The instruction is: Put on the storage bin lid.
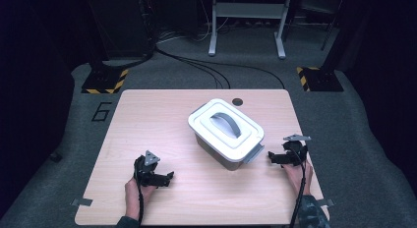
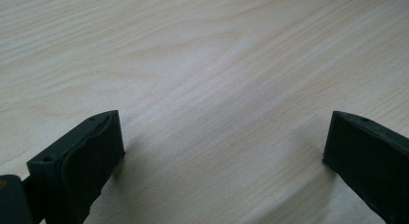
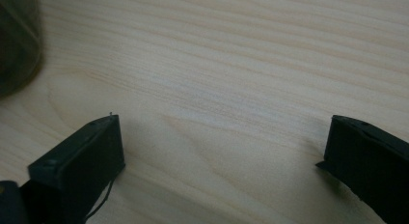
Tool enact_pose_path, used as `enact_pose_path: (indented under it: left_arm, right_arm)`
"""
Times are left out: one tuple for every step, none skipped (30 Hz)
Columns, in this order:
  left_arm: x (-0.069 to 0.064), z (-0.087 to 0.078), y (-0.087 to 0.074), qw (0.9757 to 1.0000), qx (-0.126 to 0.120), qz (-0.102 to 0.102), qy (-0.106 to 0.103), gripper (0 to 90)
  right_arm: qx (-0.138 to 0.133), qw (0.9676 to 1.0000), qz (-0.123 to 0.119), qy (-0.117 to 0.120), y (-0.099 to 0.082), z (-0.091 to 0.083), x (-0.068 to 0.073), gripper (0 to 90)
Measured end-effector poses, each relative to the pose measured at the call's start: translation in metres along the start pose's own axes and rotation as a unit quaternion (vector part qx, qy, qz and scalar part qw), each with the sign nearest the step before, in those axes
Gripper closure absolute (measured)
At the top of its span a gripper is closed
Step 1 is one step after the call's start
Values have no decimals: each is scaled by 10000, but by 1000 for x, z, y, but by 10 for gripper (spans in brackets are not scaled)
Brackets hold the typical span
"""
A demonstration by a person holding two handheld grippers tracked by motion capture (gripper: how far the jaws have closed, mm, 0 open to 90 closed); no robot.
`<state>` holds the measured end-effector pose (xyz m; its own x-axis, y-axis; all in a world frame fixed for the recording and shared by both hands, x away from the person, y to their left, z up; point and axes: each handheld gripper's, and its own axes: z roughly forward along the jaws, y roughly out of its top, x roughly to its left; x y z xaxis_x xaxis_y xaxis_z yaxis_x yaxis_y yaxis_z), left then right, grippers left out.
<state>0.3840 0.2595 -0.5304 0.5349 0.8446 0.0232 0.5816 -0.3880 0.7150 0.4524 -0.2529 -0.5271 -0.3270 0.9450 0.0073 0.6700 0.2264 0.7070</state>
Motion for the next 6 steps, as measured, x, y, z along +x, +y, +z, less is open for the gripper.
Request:
enact_pose_path:
  left_arm:
    - [0, 0, 0, 10000, 14, 6, -20, 3]
    - [0, 0, 0, 10000, 10, 10, -6, 3]
    - [0, 0, 0, 10000, 15, -5, -5, 3]
    - [0, 0, 0, 10000, -1, 10, 4, 3]
    - [0, 0, 0, 10000, -1, 10, 4, 3]
    - [0, 0, 0, 10000, 21, 3, -9, 3]
  right_arm:
    - [-55, 10000, -26, 23, -1, 0, 0, 0]
    - [-43, 10000, -46, 31, -2, -1, -1, 0]
    - [-50, 10000, -24, 26, -2, -1, 0, 0]
    - [-45, 10000, -33, 25, -2, -1, -1, 0]
    - [-45, 10000, -33, 25, -2, -1, -1, 0]
    - [-52, 10000, -10, 24, -2, -1, 0, 0]
